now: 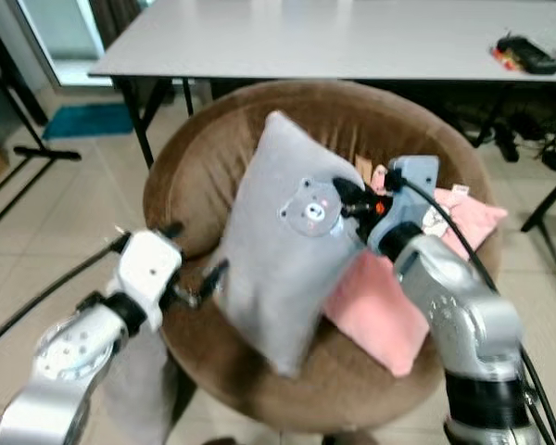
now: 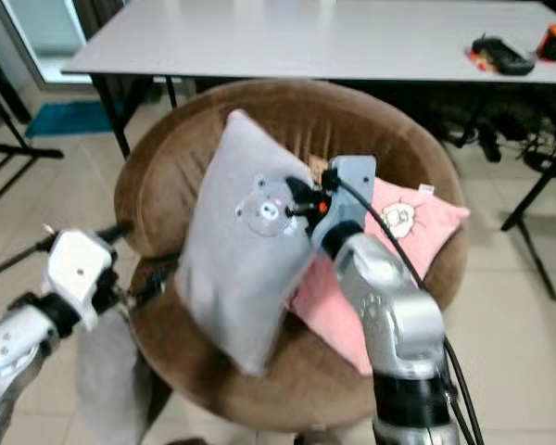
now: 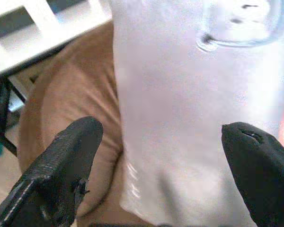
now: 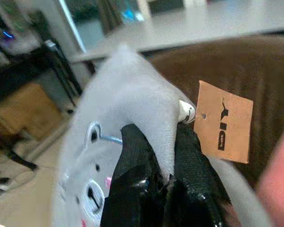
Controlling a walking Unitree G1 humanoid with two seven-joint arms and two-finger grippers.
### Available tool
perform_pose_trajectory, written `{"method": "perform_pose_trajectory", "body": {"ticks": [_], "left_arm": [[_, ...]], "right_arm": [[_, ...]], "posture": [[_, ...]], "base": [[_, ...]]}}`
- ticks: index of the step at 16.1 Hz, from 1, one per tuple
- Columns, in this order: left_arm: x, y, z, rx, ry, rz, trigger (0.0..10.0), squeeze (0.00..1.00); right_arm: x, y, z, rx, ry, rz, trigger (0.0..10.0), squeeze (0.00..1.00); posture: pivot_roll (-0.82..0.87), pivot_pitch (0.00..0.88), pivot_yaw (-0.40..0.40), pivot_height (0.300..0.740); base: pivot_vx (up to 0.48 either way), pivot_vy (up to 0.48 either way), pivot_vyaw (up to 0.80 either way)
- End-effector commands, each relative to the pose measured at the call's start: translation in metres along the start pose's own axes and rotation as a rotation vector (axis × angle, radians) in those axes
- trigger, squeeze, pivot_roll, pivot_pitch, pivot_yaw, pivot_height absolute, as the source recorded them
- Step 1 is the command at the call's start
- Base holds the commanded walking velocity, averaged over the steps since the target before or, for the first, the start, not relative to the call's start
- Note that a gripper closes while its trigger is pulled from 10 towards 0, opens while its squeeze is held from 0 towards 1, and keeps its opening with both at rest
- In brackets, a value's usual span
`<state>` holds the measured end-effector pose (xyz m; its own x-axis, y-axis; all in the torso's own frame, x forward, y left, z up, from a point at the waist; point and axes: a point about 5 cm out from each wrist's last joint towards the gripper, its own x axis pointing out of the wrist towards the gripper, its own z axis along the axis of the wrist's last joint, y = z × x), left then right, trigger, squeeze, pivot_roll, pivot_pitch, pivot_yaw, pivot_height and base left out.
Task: Move the pillow to the sofa from floor
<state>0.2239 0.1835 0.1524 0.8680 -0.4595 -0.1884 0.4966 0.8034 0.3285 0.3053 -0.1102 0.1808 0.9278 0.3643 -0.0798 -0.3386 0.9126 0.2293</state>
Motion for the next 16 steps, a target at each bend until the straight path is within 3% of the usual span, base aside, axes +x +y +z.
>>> {"method": "perform_pose_trajectory", "body": {"ticks": [1,4,5,7,9,11,12,13,16], "left_arm": [[-0.006,0.0,-0.004,0.007,0.038,-0.038,10.0,0.01],[-0.012,-0.006,-0.012,0.021,0.103,-0.13,10.0,0.01],[-0.013,-0.006,-0.014,0.012,0.12,-0.15,10.0,0.01],[-0.014,-0.007,-0.017,0.014,0.144,-0.179,10.0,0.01],[-0.015,-0.007,-0.018,0.019,0.156,-0.197,10.0,0.01],[-0.015,-0.005,-0.017,0.022,0.158,-0.197,10.0,0.02],[-0.015,-0.005,-0.017,0.023,0.158,-0.197,10.0,0.01],[-0.014,-0.005,-0.017,0.026,0.156,-0.197,10.0,0.01],[-0.013,-0.003,-0.014,0.03,0.144,-0.188,10.0,0.01]], "right_arm": [[0.011,0.012,0.01,0.001,-0.037,0.034,10.0,0.0],[0.042,0.011,-0.001,0.051,-0.015,0.012,10.0,0.0],[0.056,0.0,-0.011,0.117,0.012,-0.061,10.0,0.0],[0.069,-0.01,-0.019,0.137,0.025,-0.115,10.0,0.0],[0.077,-0.022,-0.025,0.123,0.036,-0.163,10.0,0.0],[0.081,-0.042,-0.026,0.035,0.056,-0.255,10.0,0.0],[0.081,-0.05,-0.021,-0.011,0.05,-0.292,10.0,0.29],[0.081,-0.058,-0.012,-0.124,0.023,-0.307,10.0,1.0],[0.078,-0.073,0.003,-0.147,-0.031,-0.336,10.0,1.0]], "posture": [[0.0,0.074,0.011,0.74],[0.0,0.076,0.013,0.74],[0.01,0.076,0.015,0.74],[0.01,0.074,0.017,0.74],[0.02,0.072,0.016,0.74],[0.02,0.07,0.014,0.74],[0.02,0.066,0.012,0.74],[0.02,0.065,0.012,0.74],[0.02,0.066,0.013,0.74]], "base": [[0.0,0.0,0.0],[0.0,0.0,0.0],[0.0,0.0,0.0],[0.0,0.0,0.0],[0.0,0.0,0.0],[0.0,0.0,0.0],[0.0,0.0,0.0],[0.0,0.0,0.0],[0.0,0.0,0.0]]}}
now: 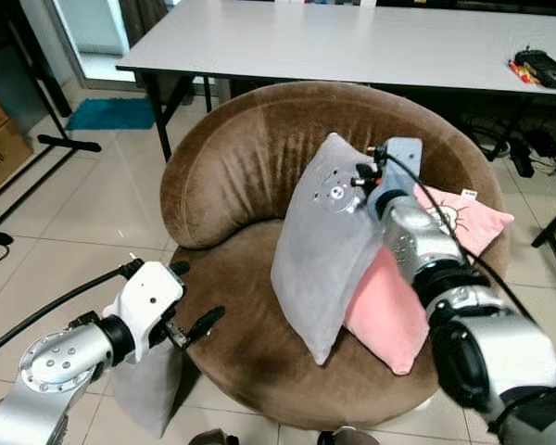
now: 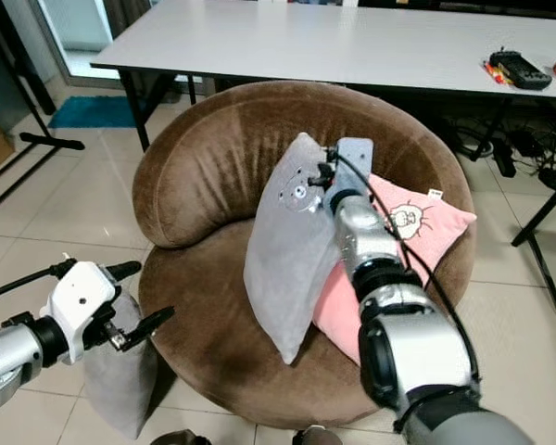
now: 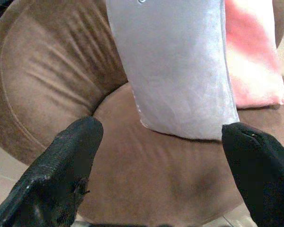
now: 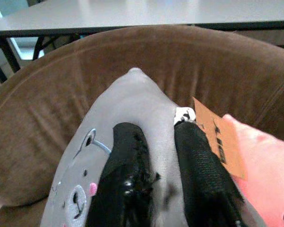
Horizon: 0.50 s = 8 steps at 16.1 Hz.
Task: Move the pillow to the sofa from floor
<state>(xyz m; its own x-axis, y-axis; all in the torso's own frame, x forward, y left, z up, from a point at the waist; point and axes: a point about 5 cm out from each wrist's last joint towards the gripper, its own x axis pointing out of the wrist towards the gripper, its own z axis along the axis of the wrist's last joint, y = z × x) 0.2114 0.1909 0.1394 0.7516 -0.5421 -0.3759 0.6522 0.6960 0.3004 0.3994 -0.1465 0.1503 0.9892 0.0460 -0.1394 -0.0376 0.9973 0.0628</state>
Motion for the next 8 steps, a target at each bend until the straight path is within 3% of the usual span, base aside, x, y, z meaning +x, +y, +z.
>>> {"method": "perform_pose_trajectory", "body": {"ticks": [1,3,5,6,8], "left_arm": [[-0.001,0.002,0.001,0.001,-0.001,0.006,10.0,0.01],[0.0,0.005,0.005,-0.018,-0.038,0.048,10.0,0.01],[0.003,0.008,0.011,-0.051,-0.09,0.123,10.0,0.01],[0.009,0.009,0.015,-0.083,-0.127,0.188,10.0,0.0],[0.014,0.007,0.017,-0.092,-0.142,0.232,10.0,0.0]], "right_arm": [[0.002,-0.007,0.014,-0.011,-0.054,-0.02,10.0,1.0],[0.002,-0.025,0.026,0.066,-0.111,-0.03,10.0,1.0],[-0.001,-0.034,0.035,0.015,-0.181,0.011,10.0,1.0],[-0.004,-0.037,0.035,0.003,-0.19,0.075,10.0,0.0],[-0.008,-0.04,0.035,0.008,-0.199,0.128,10.0,0.0]], "posture": [[0.02,0.069,0.015,0.74],[0.02,0.073,0.014,0.74],[0.02,0.082,0.019,0.74],[0.01,0.088,0.025,0.74],[0.0,0.091,0.029,0.74]], "base": [[0.0,0.0,0.0],[0.0,0.0,0.0],[0.0,0.0,0.0],[0.0,0.0,0.0],[0.0,0.0,0.0]]}}
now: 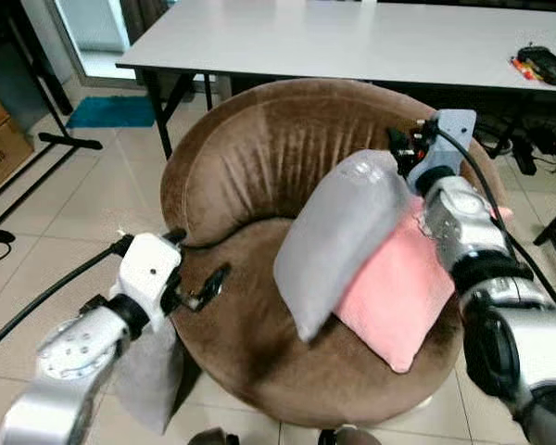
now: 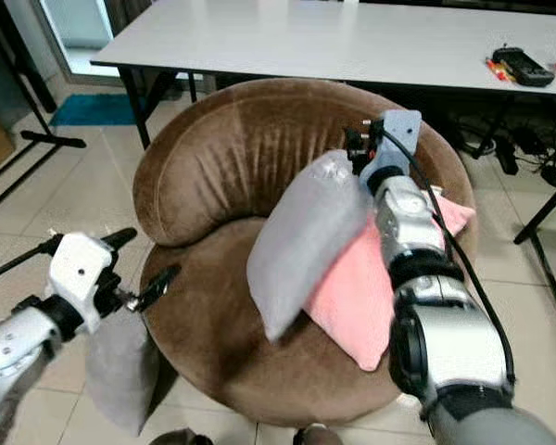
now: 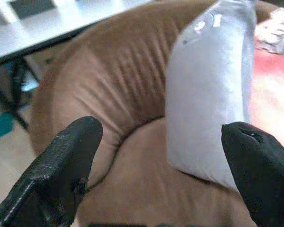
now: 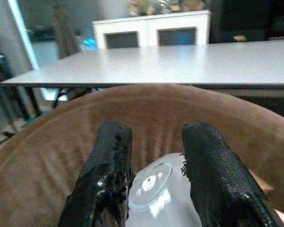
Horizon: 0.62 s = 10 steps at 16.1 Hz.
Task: Move the pillow to the sofa from floor
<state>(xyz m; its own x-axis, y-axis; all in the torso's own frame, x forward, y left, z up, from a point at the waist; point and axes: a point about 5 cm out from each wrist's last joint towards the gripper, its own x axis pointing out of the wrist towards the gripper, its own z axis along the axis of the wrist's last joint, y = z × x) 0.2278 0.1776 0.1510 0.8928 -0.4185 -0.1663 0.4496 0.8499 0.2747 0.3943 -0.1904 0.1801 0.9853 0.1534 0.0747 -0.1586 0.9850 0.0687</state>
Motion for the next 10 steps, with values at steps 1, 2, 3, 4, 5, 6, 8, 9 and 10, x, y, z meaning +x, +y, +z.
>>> {"method": "perform_pose_trajectory", "body": {"ticks": [1,2,3,4,5,6,8,9,10], "left_arm": [[0.0,0.0,-0.003,0.012,0.011,0.041,10.0,0.0],[0.001,-0.001,-0.004,-0.001,0.007,0.091,10.0,0.0],[0.001,-0.001,-0.004,-0.013,0.005,0.113,10.0,0.0],[0.0,-0.002,-0.004,-0.026,0.003,0.139,10.0,0.0],[-0.003,-0.005,-0.004,-0.038,0.001,0.168,10.0,0.0],[-0.004,-0.005,-0.005,-0.041,0.0,0.179,10.0,0.0],[-0.007,-0.005,-0.005,-0.043,-0.003,0.214,10.0,0.0],[-0.008,-0.004,-0.006,-0.046,-0.002,0.225,10.0,0.0],[-0.008,-0.004,-0.006,-0.046,-0.002,0.225,10.0,0.0]], "right_arm": [[-0.003,0.002,0.004,-0.002,-0.01,0.039,10.0,0.0],[-0.015,0.005,0.002,0.002,-0.008,0.047,10.0,0.0],[-0.025,0.007,0.0,0.008,-0.003,0.052,10.0,0.0],[-0.043,0.013,-0.003,0.009,0.008,0.069,10.0,0.0],[-0.068,0.02,-0.005,0.022,0.007,0.051,10.0,0.0],[-0.078,0.023,-0.006,0.026,0.007,0.037,10.0,0.0],[-0.101,0.031,-0.008,0.07,0.016,-0.01,10.0,0.0],[-0.112,0.037,-0.01,0.083,0.028,-0.016,10.0,0.0],[-0.112,0.037,-0.01,0.083,0.028,-0.016,10.0,0.0]], "posture": [[-0.01,0.101,0.029,0.74],[-0.02,0.105,0.028,0.74],[-0.02,0.111,0.025,0.74],[-0.02,0.117,0.018,0.74],[-0.03,0.124,0.01,0.74],[-0.03,0.124,0.01,0.74],[-0.04,0.128,0.005,0.74],[-0.04,0.13,0.005,0.74],[-0.04,0.13,0.005,0.74]], "base": [[0.0,0.0,0.0],[0.0,0.0,0.0],[0.0,0.0,0.0],[0.0,0.0,0.0],[0.0,0.266,0.0],[0.0,0.274,0.0],[0.0,0.272,0.0],[0.0,0.266,0.0],[0.0,0.266,0.0]]}}
